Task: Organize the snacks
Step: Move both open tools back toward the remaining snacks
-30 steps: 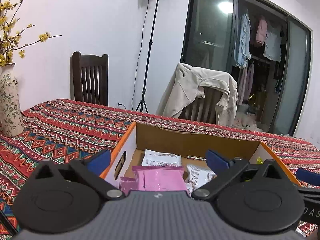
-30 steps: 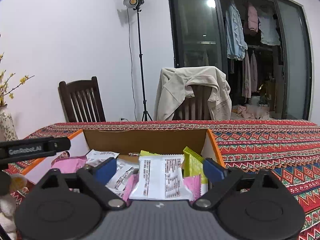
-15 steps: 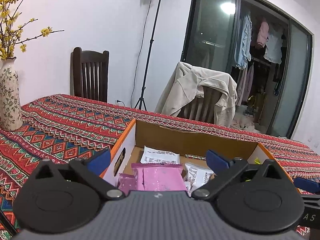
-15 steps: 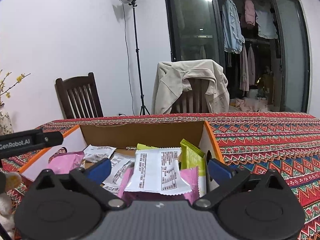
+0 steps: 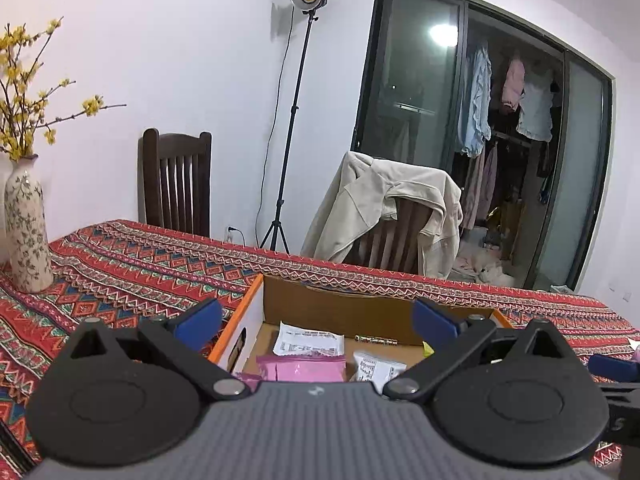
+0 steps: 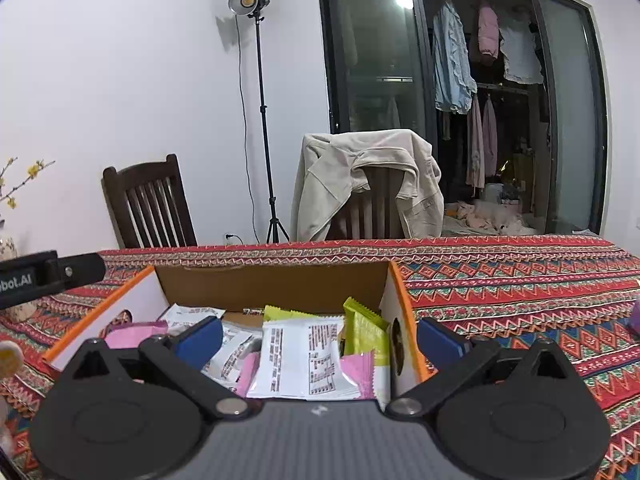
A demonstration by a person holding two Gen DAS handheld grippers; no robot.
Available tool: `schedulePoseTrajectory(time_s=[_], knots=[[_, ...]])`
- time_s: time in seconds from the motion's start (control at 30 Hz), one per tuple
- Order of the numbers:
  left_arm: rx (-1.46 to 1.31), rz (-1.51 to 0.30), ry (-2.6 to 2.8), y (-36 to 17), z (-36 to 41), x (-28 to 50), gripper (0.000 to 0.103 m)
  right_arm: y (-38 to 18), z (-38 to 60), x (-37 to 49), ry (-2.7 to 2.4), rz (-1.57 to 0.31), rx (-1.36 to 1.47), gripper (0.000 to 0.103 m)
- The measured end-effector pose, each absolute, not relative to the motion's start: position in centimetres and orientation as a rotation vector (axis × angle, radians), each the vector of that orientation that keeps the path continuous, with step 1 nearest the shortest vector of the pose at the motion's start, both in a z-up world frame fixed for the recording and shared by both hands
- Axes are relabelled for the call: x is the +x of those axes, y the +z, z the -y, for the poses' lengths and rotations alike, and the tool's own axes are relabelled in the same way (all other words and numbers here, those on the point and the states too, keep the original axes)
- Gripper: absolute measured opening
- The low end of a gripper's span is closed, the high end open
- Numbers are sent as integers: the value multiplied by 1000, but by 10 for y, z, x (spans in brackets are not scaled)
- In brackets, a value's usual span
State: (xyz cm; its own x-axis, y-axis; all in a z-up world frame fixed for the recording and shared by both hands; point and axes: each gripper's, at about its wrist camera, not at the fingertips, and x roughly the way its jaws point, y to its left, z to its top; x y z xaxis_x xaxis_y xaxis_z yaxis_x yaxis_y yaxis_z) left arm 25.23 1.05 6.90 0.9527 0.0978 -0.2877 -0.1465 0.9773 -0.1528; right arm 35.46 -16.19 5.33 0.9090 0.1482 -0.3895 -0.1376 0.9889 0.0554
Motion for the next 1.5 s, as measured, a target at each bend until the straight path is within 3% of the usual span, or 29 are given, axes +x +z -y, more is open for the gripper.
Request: schedulePoseTrajectory(time_s=[0.5, 1.07, 1.5], knots=[[-132, -280, 103, 82, -23, 202, 103, 52, 177, 304, 195, -460, -81, 103], [-91, -491, 119, 8, -47, 163, 103, -11, 199, 283, 162, -692, -132, 103], [-141, -509, 124, -4, -56, 169, 103, -17, 190, 307, 162, -753, -131, 103]])
